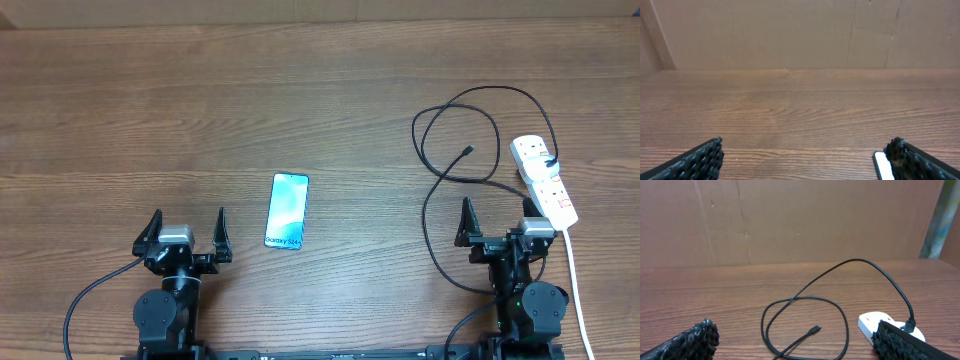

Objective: Plug charger to phone and switch on socket

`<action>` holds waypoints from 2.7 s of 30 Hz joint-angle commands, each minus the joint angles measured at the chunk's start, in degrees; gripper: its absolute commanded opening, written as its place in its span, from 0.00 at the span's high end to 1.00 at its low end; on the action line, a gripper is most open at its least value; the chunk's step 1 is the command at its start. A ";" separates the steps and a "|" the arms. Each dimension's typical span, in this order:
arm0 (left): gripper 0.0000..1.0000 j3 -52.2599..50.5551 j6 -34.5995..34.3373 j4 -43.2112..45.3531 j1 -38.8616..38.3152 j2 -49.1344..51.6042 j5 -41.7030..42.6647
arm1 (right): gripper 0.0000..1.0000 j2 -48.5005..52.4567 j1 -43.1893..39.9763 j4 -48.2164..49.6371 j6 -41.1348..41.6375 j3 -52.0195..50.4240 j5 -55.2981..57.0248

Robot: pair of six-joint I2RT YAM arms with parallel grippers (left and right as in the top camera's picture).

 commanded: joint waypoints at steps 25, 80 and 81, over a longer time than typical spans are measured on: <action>0.00 -0.24 0.83 -0.07 0.04 -0.66 0.07 | 0.00 -0.68 -0.28 0.31 -0.26 -0.61 0.52; 0.01 21.03 -3.19 -20.96 -0.07 14.99 6.49 | 0.00 -0.68 -0.28 0.31 -0.26 -0.61 0.52; 0.00 22.60 -2.97 -20.98 -0.07 17.38 6.54 | 0.00 -0.68 -0.28 0.31 -0.26 -0.61 0.52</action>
